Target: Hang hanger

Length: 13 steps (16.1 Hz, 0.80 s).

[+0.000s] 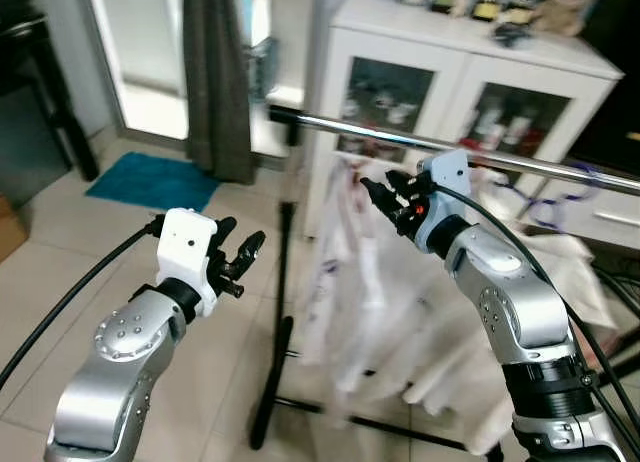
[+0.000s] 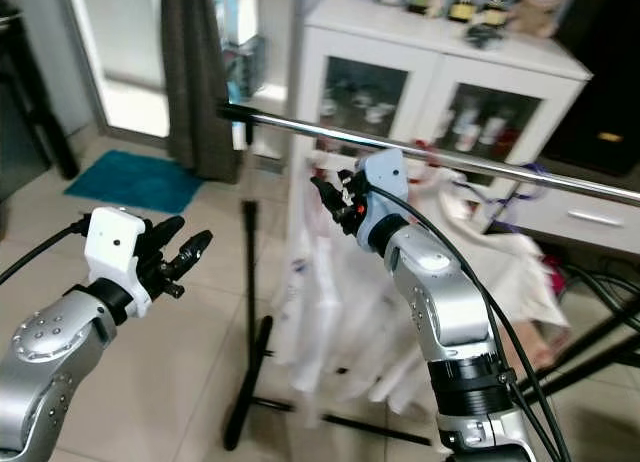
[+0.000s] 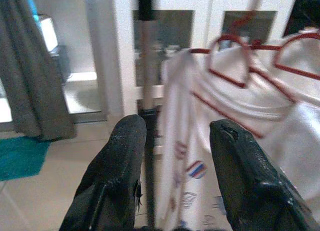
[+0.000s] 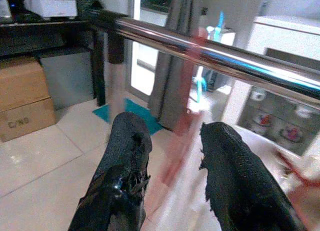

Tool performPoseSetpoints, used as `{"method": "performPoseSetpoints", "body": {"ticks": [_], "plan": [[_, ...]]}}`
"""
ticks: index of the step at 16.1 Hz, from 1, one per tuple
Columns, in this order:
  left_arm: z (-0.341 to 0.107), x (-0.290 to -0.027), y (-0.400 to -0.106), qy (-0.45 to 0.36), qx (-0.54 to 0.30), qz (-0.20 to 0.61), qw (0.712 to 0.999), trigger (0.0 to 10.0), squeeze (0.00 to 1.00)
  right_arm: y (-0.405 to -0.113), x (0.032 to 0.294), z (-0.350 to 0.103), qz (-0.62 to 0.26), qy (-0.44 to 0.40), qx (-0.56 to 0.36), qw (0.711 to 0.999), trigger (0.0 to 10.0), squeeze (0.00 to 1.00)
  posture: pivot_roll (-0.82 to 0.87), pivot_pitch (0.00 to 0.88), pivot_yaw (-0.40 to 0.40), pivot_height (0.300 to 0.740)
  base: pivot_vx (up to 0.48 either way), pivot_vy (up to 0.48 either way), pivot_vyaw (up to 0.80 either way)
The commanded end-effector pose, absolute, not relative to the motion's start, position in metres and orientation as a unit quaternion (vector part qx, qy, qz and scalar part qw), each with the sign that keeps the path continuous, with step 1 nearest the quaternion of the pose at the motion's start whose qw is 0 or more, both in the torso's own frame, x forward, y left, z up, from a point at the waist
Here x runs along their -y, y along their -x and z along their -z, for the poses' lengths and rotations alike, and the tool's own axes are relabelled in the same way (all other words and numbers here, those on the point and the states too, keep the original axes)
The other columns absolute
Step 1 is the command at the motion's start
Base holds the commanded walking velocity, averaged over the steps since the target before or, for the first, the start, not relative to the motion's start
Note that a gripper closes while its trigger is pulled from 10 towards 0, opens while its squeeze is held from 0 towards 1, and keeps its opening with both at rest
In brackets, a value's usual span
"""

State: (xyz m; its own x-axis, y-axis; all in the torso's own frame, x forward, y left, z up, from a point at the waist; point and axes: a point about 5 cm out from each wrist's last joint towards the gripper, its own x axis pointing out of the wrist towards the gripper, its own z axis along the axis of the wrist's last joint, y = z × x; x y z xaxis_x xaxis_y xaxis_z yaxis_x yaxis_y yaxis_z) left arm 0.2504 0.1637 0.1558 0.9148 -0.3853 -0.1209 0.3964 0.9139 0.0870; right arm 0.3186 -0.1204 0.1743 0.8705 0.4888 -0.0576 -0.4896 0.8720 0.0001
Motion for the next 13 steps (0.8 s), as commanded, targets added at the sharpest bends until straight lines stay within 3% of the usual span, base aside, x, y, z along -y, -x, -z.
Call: {"method": "performPoseSetpoints", "body": {"ticks": [1,3,4,10,13], "plan": [[-0.157,-0.159,-0.251,-0.061,-0.046,0.208,0.975,10.0,0.00,-0.317,0.132,-0.172,-0.226,0.017,-0.032,0.973,10.0,0.00,-0.02,0.000,-0.076,0.740,0.000,-0.379,0.00],[-0.157,-0.160,-0.252,-0.066,-0.044,0.208,0.975,10.0,0.00,-0.318,0.138,-0.172,-0.199,0.018,-0.036,0.979,10.0,0.00,-0.01,0.000,-0.079,0.740,0.000,-0.326,0.00],[-0.157,-0.160,-0.251,-0.068,-0.043,0.210,0.974,10.0,0.00,-0.321,0.141,-0.172,-0.185,0.006,-0.043,0.982,10.0,0.97,-0.01,0.000,-0.080,0.740,0.000,0.000,0.00],[-0.156,-0.159,-0.242,-0.085,-0.054,0.273,0.957,10.0,0.00,-0.337,0.147,-0.164,-0.148,0.044,-0.071,0.985,10.0,1.00,0.00,0.000,-0.079,0.740,0.000,0.000,0.00],[-0.151,-0.156,-0.226,-0.093,-0.089,0.358,0.925,10.0,0.00,-0.351,0.155,-0.160,-0.098,0.077,-0.105,0.987,10.0,1.00,0.01,0.000,-0.085,0.740,0.000,0.000,0.00]]}}
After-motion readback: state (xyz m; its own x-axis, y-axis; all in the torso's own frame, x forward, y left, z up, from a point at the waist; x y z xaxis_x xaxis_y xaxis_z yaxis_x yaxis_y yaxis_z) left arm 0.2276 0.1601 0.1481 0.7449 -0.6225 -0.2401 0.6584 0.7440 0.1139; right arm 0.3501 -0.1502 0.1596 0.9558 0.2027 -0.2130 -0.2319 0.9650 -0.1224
